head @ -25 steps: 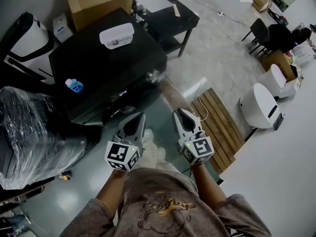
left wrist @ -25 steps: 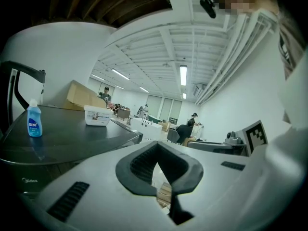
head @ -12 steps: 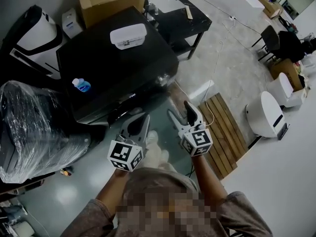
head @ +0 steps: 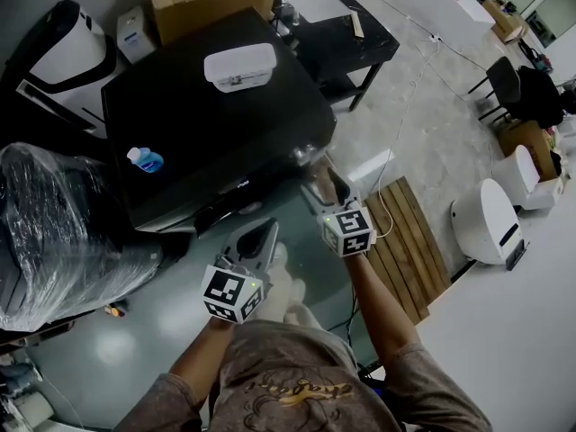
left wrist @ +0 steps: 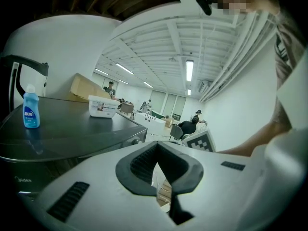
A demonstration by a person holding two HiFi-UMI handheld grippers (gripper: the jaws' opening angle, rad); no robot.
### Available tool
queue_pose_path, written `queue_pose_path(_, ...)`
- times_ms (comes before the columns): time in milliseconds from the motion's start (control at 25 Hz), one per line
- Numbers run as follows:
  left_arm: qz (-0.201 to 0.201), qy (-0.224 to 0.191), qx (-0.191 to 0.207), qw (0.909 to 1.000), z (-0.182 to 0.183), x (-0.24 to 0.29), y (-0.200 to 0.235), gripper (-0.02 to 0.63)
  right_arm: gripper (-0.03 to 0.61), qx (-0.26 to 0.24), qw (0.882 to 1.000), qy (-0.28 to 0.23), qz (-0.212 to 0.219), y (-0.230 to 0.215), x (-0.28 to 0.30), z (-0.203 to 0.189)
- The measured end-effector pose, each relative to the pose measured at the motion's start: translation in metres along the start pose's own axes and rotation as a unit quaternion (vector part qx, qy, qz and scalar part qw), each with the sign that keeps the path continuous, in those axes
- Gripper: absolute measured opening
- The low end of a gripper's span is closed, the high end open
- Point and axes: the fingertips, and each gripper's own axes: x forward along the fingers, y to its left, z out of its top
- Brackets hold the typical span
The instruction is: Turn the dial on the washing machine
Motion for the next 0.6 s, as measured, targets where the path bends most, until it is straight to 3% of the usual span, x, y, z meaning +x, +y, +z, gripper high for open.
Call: queue_pose_path(600,0.008,0.026,-0.008,0.9996,-0.014,0.019,0.016,-0.008,0.278,-0.039,0.998,0.048,-0.013,-0.031,0.07,-0.026)
